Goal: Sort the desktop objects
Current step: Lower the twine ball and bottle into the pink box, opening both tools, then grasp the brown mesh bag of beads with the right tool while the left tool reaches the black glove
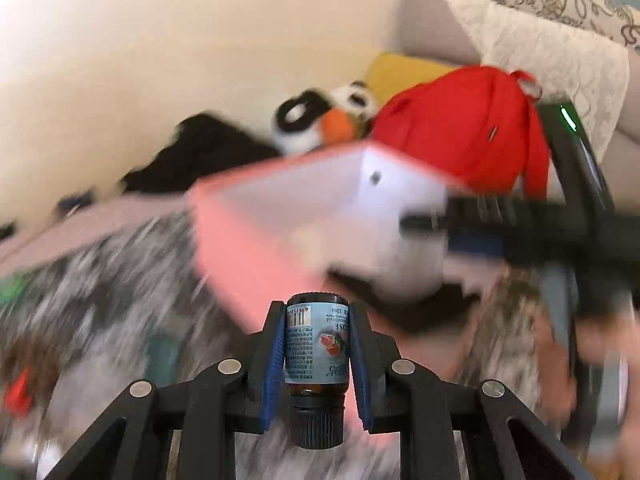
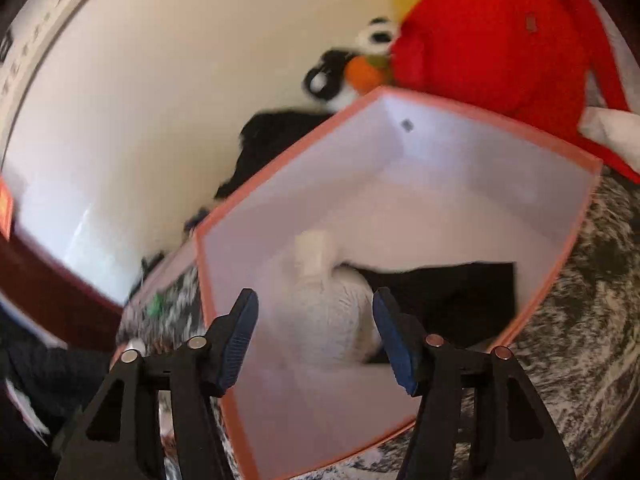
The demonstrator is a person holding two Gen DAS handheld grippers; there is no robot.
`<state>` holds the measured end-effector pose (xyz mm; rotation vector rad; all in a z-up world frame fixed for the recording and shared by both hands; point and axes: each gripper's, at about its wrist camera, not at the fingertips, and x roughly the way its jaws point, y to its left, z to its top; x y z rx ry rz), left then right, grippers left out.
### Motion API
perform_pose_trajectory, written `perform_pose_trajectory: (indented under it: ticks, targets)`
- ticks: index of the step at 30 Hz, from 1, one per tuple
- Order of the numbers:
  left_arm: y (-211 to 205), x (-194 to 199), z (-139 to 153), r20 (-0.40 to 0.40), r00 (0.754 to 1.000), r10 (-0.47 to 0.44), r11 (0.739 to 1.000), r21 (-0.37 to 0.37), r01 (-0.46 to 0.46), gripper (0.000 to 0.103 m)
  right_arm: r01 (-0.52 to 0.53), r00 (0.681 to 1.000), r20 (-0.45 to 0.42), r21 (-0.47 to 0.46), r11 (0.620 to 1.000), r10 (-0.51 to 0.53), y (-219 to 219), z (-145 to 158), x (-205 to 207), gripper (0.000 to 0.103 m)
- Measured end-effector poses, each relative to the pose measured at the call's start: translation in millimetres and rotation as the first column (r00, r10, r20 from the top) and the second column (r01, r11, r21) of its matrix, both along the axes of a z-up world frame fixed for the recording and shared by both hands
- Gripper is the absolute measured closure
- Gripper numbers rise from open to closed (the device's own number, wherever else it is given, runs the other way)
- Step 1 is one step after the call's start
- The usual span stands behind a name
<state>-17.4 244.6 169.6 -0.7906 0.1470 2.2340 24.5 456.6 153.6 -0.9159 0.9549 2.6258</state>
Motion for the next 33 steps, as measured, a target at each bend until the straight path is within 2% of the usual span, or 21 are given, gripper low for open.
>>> perform_pose_trajectory:
  ticks: [1, 2, 4, 6, 8, 13, 17, 19, 21, 24, 27, 30, 33]
  targets:
    - [19, -12, 3, 0.033, 0.999, -0.007, 1.0, 0.0, 0.007, 0.073, 0.026, 0.999, -0.026, -0.001, 1.0, -0.026, 6, 5, 6, 0.02]
    - [34, -22, 1, 0.075, 0.997, -0.006, 1.0, -0.002, 0.006, 0.044, 0.05, 0.997, -0.05, 0.003, 0.999, -0.05, 9, 10, 12, 0.012]
    - [55, -36, -11, 0.146, 0.987, 0.058, 0.998, -0.029, -0.055, 0.009, 0.09, 0.991, -0.099, 0.012, 0.996, -0.088, 14, 21, 22, 0.009]
    - [55, -32, -18, 0.148, 0.987, 0.063, 0.998, -0.003, -0.063, 0.009, 0.095, 0.988, -0.129, 0.023, 0.995, -0.091, 14, 30, 27, 0.009]
    - [41, -23, -20, 0.096, 0.99, 0.107, 0.994, 0.005, -0.108, 0.009, 0.094, 0.987, -0.135, 0.065, 0.993, -0.085, 7, 38, 28, 0.009]
    - [-39, 11, -21, -0.018, 0.971, 0.24, 0.971, 0.01, -0.24, 0.009, 0.068, 0.99, -0.135, 0.191, 0.979, -0.043, -30, 53, 27, 0.009]
    - [-120, 40, -35, -0.104, 0.934, 0.342, 0.933, -0.079, -0.35, 0.009, -0.002, 0.992, -0.123, 0.294, 0.956, 0.04, -84, 59, 20, 0.009]
    - [-157, 56, -42, -0.135, 0.912, 0.388, 0.907, -0.119, -0.403, 0.009, -0.054, 0.989, -0.113, 0.343, 0.938, 0.098, -118, 58, 16, 0.009]
    - [-196, 73, -53, -0.166, 0.878, 0.448, 0.868, -0.155, -0.472, 0.009, -0.113, 0.981, -0.101, 0.39, 0.914, 0.164, -155, 55, 11, 0.009]
    - [-243, 82, -75, -0.149, 0.835, 0.53, 0.817, -0.175, -0.55, 0.009, -0.232, 0.956, -0.056, 0.463, 0.856, 0.289, -216, 42, 3, 0.009]
    - [-282, 79, -96, -0.096, 0.79, 0.605, 0.771, -0.175, -0.612, 0.009, -0.373, 0.913, 0.031, 0.468, 0.801, 0.407, -263, 16, -7, 0.01]
    - [-298, 72, -104, -0.085, 0.78, 0.62, 0.764, -0.164, -0.624, 0.009, -0.521, 0.846, 0.126, 0.398, 0.755, 0.517, -300, -17, -18, 0.011]
    - [-299, 60, -113, -0.082, 0.787, 0.611, 0.771, -0.166, -0.615, 0.009, -0.578, 0.815, 0.187, 0.332, 0.745, 0.549, -312, -46, -24, 0.013]
